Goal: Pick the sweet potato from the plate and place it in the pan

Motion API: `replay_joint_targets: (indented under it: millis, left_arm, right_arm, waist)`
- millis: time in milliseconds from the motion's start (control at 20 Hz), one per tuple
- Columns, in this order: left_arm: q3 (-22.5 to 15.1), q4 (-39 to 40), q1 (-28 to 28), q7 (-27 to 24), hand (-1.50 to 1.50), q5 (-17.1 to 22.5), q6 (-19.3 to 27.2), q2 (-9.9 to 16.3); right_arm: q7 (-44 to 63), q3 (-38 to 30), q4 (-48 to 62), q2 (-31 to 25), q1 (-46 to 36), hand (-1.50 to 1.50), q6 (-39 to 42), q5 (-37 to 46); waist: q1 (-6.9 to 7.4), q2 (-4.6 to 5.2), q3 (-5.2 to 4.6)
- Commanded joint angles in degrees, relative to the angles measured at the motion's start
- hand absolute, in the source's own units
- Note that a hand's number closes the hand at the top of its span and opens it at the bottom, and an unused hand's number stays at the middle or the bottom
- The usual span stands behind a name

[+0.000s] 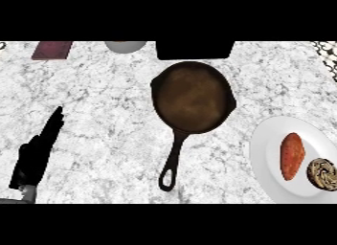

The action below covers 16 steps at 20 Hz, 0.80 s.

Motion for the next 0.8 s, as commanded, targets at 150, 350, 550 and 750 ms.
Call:
replay_joint_targets:
  millis: [150,350,550,750]
  left_arm:
    - [-2.7,-2.1,1.0,2.4,0.00,-2.9,1.8,-1.8]
    - [-1.4,-2.2,1.6,2.2,0.00,-2.0,0.2,-0.7]
    - [-2.5,-7.4,2.5,4.7,0.00,-2.6,0.1,-1.1]
    - [-0.4,-6.5,2.5,3.9,0.00,-1.9,-2.1,0.0]
  right_arm:
    - [21.0,6.4,-15.2,-13.5,11.5,-1.50,3.3,7.4]
    - [31.0,4.8,-24.0,-20.9,10.7,-1.50,11.8,3.1]
    - [34.9,4.6,-21.1,-23.5,2.9,-1.50,19.5,-1.8]
    - [44.0,7.3,-21.2,-25.6,-4.2,-1.50,22.6,-2.4]
  waist:
    - [1.12,0.07,0.03]
    - [1.44,0.07,0.13]
    - [2.72,0.16,0.33]
    - [2.83,0.25,0.32]
